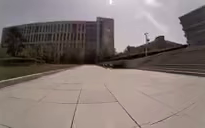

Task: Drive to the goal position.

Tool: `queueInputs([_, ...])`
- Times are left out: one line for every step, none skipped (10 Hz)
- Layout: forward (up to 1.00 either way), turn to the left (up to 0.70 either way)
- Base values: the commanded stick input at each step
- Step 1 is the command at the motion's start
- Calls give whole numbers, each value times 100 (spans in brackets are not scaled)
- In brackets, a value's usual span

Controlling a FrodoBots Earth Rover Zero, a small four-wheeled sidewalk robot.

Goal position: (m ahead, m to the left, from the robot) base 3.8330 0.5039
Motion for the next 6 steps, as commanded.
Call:
queueInputs([100, -2])
queueInputs([100, -13])
queueInputs([100, -36])
queueInputs([100, -22])
queueInputs([100, 0])
queueInputs([100, 0])
